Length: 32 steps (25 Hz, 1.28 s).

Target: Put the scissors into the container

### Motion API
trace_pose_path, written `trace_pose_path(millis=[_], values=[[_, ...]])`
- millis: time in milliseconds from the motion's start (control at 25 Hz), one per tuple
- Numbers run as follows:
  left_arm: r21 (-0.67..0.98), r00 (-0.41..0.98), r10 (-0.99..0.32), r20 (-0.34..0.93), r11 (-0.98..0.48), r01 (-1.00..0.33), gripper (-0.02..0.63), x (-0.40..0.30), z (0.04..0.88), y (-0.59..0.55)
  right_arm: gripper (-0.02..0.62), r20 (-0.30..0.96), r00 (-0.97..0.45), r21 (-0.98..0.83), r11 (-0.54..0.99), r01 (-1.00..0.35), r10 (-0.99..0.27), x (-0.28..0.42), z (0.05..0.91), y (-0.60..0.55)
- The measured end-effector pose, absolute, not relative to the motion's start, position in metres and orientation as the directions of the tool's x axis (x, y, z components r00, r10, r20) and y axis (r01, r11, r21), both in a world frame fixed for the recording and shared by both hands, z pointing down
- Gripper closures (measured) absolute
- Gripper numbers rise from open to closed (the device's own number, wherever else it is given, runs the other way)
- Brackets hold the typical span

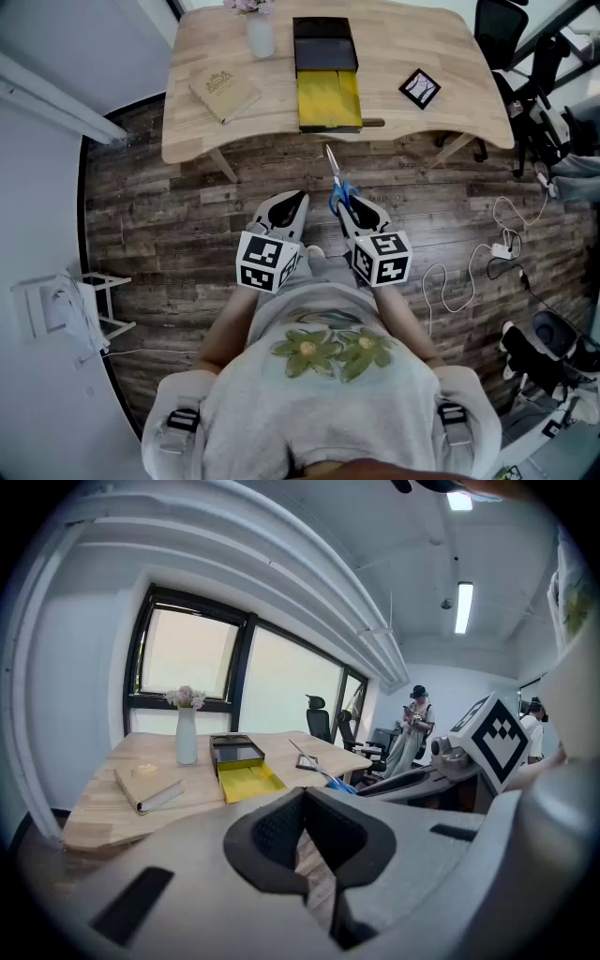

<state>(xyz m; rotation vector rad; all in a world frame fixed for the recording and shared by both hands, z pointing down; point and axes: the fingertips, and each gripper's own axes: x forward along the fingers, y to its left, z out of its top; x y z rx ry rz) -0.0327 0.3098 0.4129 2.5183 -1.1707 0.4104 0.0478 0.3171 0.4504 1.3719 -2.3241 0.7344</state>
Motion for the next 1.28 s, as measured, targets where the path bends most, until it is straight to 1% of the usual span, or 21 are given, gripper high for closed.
trace_pose_path(millis=[200, 400, 640, 1280], values=[[0.174, 0.633, -0.666, 0.396, -0.622, -0.763, 0.598, -0.021, 0.413, 0.311, 0.515, 0.514, -0.484, -0.266, 0.405, -0.875, -0.708, 0.052, 0.450, 0.317], [0.158, 0.629, -0.657, 0.416, -0.629, -0.761, 0.598, -0.015, 0.414, 0.312, 0.515, 0.490, -0.484, -0.305, 0.377, -0.875, -0.725, 0.061, 0.449, 0.313], [0.147, 0.614, -0.672, 0.415, -0.616, -0.774, 0.598, -0.016, 0.414, 0.295, 0.515, 0.493, -0.470, -0.313, 0.355, -0.881, -0.732, 0.070, 0.454, 0.302], [0.169, 0.632, -0.651, 0.421, -0.628, -0.759, 0.598, 0.000, 0.422, 0.237, 0.515, 0.509, -0.452, -0.320, 0.327, -0.889, -0.733, 0.086, 0.462, 0.242]])
